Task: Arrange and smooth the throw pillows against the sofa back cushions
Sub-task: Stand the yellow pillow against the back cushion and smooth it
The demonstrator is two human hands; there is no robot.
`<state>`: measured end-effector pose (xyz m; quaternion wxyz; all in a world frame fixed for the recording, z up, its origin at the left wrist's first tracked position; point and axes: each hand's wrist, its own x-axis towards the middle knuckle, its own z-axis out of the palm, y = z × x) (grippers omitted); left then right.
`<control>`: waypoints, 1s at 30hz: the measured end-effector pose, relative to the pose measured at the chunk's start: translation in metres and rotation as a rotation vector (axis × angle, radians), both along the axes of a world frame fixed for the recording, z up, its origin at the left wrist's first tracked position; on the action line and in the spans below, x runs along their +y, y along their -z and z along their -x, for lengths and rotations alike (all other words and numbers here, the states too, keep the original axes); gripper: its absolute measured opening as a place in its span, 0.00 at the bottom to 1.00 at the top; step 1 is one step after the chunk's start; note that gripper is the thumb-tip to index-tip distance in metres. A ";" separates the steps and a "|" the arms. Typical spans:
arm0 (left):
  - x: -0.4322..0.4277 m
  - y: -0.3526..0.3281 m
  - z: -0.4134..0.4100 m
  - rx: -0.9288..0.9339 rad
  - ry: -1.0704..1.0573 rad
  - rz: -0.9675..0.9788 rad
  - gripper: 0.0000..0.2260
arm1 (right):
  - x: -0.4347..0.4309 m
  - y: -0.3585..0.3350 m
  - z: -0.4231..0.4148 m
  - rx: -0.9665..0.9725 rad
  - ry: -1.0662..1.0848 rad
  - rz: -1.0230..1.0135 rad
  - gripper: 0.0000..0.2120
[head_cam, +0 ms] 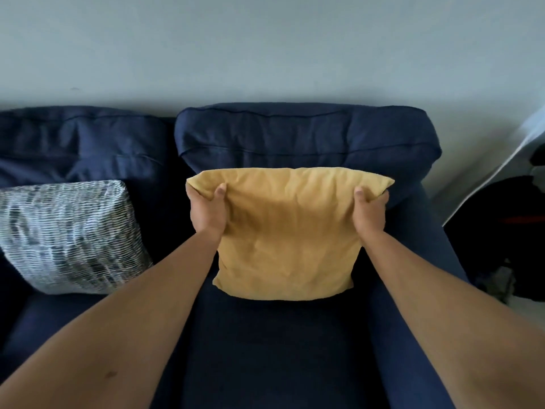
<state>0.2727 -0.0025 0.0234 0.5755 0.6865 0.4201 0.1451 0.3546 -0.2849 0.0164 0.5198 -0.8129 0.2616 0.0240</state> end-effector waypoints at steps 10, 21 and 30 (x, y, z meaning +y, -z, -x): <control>0.011 -0.010 0.009 -0.139 -0.193 -0.228 0.22 | 0.019 -0.003 -0.015 -0.310 -0.100 0.089 0.22; 0.017 -0.008 0.003 -0.087 -0.142 -0.261 0.16 | 0.014 -0.002 -0.012 -0.240 -0.075 0.097 0.21; 0.015 0.008 0.004 -0.052 -0.124 -0.242 0.11 | 0.005 0.014 -0.003 -0.268 -0.059 0.105 0.22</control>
